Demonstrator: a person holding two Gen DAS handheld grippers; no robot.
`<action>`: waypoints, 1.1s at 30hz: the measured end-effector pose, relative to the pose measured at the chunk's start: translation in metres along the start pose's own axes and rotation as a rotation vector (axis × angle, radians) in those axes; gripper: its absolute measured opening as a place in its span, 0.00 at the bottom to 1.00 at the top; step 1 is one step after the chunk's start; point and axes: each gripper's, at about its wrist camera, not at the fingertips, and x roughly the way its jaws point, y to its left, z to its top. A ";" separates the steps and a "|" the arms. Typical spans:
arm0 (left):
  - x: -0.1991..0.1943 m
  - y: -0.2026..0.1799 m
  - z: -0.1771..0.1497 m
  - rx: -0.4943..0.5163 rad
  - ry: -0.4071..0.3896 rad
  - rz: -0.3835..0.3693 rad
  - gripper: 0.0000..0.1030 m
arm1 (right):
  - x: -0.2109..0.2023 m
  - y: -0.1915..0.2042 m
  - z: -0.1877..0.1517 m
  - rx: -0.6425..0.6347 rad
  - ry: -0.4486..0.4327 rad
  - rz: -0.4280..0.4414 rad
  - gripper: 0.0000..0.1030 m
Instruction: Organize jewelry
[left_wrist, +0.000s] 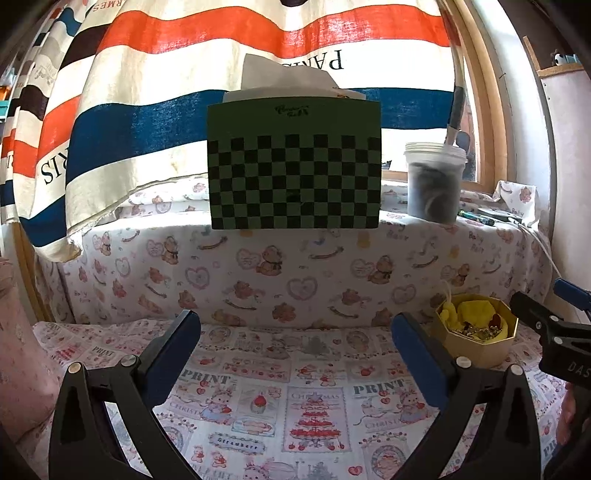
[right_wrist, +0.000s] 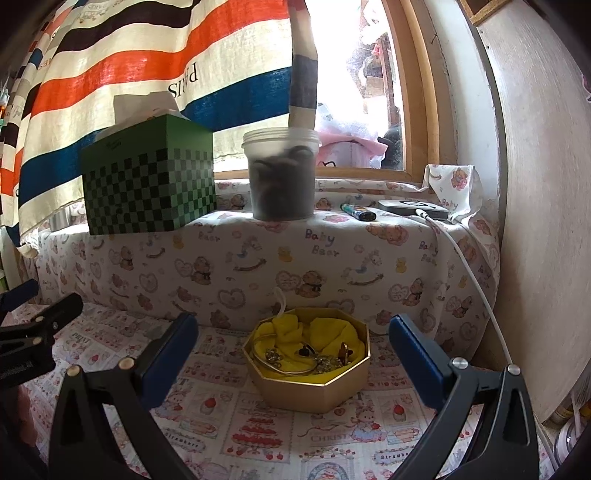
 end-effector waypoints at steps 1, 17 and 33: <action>0.000 0.000 0.000 -0.002 0.001 -0.001 1.00 | 0.000 0.000 0.000 0.001 0.000 0.000 1.00; 0.002 0.002 0.000 -0.008 0.008 0.009 1.00 | -0.001 0.001 0.000 -0.001 0.001 -0.001 1.00; 0.002 0.002 0.000 -0.009 0.006 0.016 1.00 | 0.000 0.000 0.000 -0.001 0.001 0.001 1.00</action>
